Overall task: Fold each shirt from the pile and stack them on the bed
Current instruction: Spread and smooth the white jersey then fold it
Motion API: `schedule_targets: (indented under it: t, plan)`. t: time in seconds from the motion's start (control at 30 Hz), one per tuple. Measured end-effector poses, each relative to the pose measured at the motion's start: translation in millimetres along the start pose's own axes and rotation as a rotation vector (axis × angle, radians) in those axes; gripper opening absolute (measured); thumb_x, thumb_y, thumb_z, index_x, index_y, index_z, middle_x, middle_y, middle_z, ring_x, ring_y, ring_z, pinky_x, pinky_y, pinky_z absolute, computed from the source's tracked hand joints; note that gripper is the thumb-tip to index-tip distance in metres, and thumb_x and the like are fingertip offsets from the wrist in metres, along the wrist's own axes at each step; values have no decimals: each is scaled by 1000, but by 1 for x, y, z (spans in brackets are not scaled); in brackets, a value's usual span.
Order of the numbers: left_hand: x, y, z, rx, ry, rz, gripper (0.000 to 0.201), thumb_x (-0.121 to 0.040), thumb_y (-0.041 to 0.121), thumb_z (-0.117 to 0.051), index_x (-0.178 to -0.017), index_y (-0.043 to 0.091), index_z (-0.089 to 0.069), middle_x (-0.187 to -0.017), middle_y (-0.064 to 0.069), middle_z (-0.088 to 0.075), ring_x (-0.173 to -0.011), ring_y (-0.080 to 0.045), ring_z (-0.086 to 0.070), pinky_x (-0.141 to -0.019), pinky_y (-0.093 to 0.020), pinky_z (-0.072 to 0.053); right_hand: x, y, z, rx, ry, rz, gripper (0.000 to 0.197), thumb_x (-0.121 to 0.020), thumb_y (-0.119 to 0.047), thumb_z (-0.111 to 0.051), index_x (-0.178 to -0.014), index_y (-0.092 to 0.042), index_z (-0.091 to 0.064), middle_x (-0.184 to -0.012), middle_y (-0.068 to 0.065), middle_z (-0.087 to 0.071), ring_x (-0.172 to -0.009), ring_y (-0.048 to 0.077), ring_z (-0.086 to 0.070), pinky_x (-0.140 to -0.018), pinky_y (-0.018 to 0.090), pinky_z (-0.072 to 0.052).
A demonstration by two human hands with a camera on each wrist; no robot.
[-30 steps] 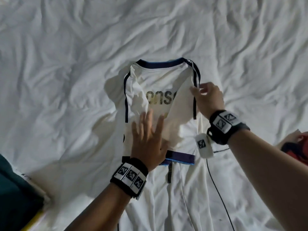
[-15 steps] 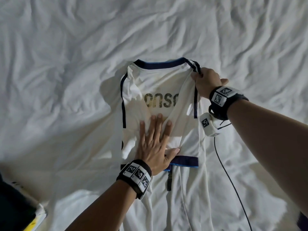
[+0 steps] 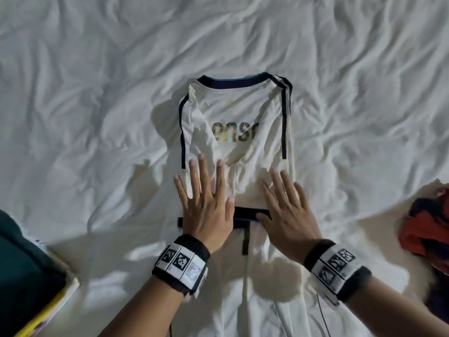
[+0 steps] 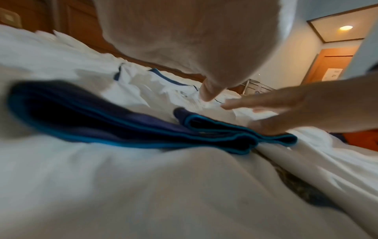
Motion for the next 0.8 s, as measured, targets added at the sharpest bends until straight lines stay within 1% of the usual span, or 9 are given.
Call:
schedule_targets:
  t: [0.1,0.17,0.27,0.33,0.47,0.57,0.67,0.73,0.8]
  plan:
    - [19,-7,-4,-51,-105,-145,75,-104,49,-31,-165,15,-1,-170,-17,14,-157,-35,16,-122,-66,7,12,6,0,77,-28,122,74,-102,-53,-41,-162,-18,-16,-171,8,1,-158,27,4,-125,51,-12]
    - [30,-8,-19,-111,-202,-238,75,-106,50,-30,-164,15,2,-170,-13,18,-156,-31,19,-122,-65,8,13,7,-3,136,-69,207,67,-100,-29,-47,-161,-16,-23,-171,10,-7,-158,30,-4,-125,53,-17]
    - [35,-12,-37,-142,-263,-201,77,-106,55,-24,-163,16,9,-169,-8,25,-155,-26,24,-122,-66,2,12,18,-5,177,-152,174,89,-74,-5,-62,-158,-9,-32,-167,13,-24,-154,32,-22,-122,57,-23]
    - [35,-8,-28,-117,-227,-148,78,-104,58,-18,-164,15,8,-169,-10,22,-156,-29,22,-122,-67,2,18,18,2,207,-166,105,92,-73,-13,-67,-158,-6,-30,-166,16,-22,-154,34,-23,-123,59,-19]
    - [57,1,4,27,-31,-84,76,-105,52,-26,-164,9,-5,-171,-15,5,-158,-33,10,-123,-62,7,48,-8,10,40,-160,86,78,-101,-42,-37,-162,-14,2,-169,12,12,-156,29,15,-127,48,4]
    - [101,-2,11,42,-84,-60,68,-103,44,-39,-159,9,-26,-168,-20,-16,-157,-38,-6,-123,-64,-9,89,-33,-1,-31,-194,155,70,-104,-42,-34,-162,-9,-12,-170,12,1,-157,27,8,-127,44,2]
    - [166,-9,13,115,-49,-161,33,-94,36,-56,-115,12,-64,-122,-14,-59,-119,-38,-54,-95,-54,-45,149,-58,-20,-113,-210,169,55,-98,-25,-58,-148,-6,-47,-161,16,-35,-152,33,-27,-124,49,-26]
    - [211,-13,12,216,-60,-262,19,-90,33,-57,-87,14,-61,-89,-6,-58,-86,-30,-56,-75,-43,-47,184,-78,-28,-163,-121,181,26,-93,-21,-63,-117,-12,-68,-128,11,-63,-121,34,-58,-99,51,-52]
    - [251,-18,7,279,-171,-340,18,-85,32,-58,-76,16,-56,-77,-2,-55,-75,-26,-53,-67,-40,-49,216,-91,-38,-167,-45,203,20,-95,-28,-55,-91,-15,-69,-95,4,-62,-89,29,-59,-76,44,-51]
Point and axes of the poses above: each hand's wrist, its own x-axis away from the middle knuckle, its own z-axis out of the back of the hand, y = z × x, the point moved 1 cm from there along -x, towards the middle knuckle
